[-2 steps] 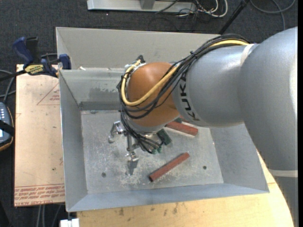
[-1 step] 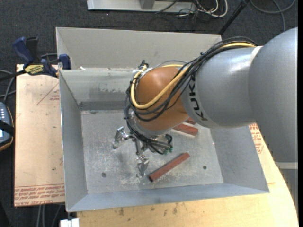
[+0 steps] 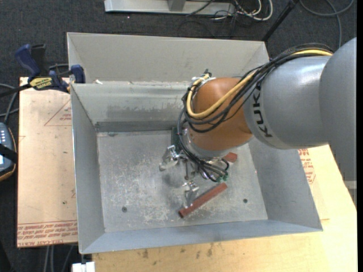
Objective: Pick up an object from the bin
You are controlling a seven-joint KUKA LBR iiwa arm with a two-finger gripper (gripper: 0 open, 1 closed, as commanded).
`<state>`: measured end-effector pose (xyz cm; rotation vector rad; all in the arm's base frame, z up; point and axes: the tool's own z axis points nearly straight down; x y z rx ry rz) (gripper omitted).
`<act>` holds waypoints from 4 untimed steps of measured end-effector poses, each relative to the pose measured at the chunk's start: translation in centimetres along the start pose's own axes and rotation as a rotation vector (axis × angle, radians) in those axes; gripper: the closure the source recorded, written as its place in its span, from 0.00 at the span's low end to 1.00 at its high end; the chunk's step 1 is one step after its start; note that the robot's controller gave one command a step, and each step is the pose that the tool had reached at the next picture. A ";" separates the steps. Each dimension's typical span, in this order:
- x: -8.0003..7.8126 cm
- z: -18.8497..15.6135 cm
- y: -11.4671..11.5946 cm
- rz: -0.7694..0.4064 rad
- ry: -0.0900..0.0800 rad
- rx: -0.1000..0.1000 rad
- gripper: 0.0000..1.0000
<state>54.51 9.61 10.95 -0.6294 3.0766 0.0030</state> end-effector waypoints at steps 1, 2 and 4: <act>0.9 0.3 -2.5 -0.130 0.000 0.001 0.00; 4.9 3.1 -2.2 -0.380 -0.010 0.003 1.00; 4.4 -17.1 -3.3 -0.376 -0.009 0.006 1.00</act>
Offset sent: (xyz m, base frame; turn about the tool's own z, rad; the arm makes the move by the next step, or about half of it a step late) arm -0.0403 -0.0423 -0.0362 -0.3826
